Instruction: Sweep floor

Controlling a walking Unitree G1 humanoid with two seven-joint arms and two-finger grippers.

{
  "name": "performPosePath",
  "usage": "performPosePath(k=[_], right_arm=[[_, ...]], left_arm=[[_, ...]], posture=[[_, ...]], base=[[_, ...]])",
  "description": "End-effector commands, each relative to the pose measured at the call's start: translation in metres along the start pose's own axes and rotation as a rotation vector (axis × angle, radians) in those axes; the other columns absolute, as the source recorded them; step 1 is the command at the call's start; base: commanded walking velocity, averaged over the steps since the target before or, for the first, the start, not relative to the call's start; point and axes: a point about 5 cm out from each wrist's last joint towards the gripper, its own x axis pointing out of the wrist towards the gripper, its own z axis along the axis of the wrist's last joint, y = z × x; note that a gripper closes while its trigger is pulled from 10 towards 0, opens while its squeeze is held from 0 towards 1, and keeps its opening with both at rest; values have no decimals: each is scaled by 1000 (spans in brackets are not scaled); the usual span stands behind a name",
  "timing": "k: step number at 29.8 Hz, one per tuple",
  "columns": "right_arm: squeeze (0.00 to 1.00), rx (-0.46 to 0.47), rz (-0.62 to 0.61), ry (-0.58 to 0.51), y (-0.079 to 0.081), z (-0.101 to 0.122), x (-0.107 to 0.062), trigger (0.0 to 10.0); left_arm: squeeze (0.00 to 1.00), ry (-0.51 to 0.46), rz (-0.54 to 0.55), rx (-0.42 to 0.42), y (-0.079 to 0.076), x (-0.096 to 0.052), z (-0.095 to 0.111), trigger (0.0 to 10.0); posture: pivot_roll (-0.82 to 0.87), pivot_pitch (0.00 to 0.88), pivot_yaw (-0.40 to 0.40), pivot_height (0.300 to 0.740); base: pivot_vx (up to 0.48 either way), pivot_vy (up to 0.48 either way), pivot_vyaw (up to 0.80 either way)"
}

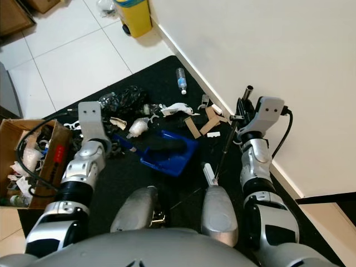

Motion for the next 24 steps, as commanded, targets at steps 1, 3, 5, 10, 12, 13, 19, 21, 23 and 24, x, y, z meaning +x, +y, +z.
performPosePath(k=[1,3,5,10,12,13,19,21,23,24], right_arm=[[0,31,-23,69,-1,-15,-8,10000],[0,33,-24,69,-1,-15,-8,10000],[0,34,-24,69,-1,-15,-8,10000],[0,40,-26,70,0,-16,-9,10000],[0,41,-27,70,0,-16,-9,10000],[0,41,-29,71,0,-16,-9,10000],[0,42,-29,71,0,-16,-9,10000],[0,43,-28,71,0,-16,-9,10000],[0,43,-26,70,1,-16,-9,10000],[0,43,-25,69,2,-16,-8,10000]], left_arm=[[0,25,-17,-7,-3,-1,-4,0],[0,14,-31,8,-5,-2,-2,0],[0,-8,-57,44,-8,-3,2,0],[0,-82,-101,168,-15,-6,9,0],[0,-112,-111,203,-16,-7,12,0],[0,-221,-138,326,-19,-10,22,8196],[0,-344,-128,410,-18,-14,33,10000],[0,-376,-121,407,-17,-14,37,10000],[0,-418,-116,387,-16,-15,43,10000],[0,-443,-114,372,-15,-15,48,10000]], posture=[[31,5,33,740],[31,4,33,740],[31,4,33,740],[32,6,34,740],[34,6,35,740],[36,8,34,740],[39,8,34,740],[39,9,34,740],[40,9,34,740],[40,10,34,740]], base=[[0,0,0],[0,0,0],[0,0,0],[0,0,0],[0,0,0],[0,0,0],[0,0,0],[0,0,0],[0,0,0],[0,0,0]])
